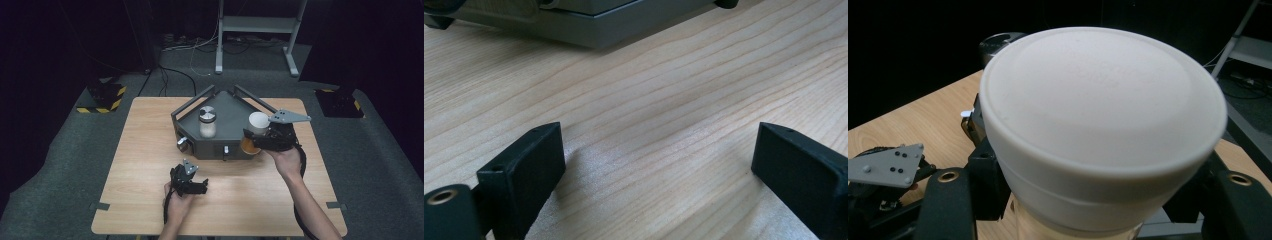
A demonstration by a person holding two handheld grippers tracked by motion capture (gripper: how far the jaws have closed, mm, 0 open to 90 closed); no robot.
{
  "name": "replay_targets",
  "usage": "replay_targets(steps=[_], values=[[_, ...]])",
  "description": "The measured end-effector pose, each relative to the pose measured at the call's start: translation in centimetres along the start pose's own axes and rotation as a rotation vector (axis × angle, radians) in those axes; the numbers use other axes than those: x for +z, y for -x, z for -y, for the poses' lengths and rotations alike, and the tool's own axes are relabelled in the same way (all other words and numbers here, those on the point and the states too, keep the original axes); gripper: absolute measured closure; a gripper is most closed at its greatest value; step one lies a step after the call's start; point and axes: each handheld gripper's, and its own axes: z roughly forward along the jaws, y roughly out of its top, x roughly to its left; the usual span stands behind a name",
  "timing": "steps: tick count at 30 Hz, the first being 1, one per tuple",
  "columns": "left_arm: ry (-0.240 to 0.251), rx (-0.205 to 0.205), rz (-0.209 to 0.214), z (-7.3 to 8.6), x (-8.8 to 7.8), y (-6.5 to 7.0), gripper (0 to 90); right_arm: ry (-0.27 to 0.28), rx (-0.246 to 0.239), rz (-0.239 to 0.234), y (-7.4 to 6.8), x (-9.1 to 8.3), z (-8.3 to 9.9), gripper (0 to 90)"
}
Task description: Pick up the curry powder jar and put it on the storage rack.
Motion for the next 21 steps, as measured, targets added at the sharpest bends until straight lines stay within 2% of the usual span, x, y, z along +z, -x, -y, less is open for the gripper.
replay_targets(steps=[6,17,21], values=[[0.0,-0.001,0.0,0.0,0.0,0.0,6.9,0.007,0.018,0.011,0.3,0.5,-0.8,35.6],[0.0,-0.002,0.001,0.0,0.0,0.0,6.9,-0.018,0.02,0.065,-0.4,2.4,-2.6,35.6],[0.0,0.0,0.0,0.0,0.0,0.0,7.0,-0.03,0.051,0.089,-0.5,3.1,-3.2,35.6]])
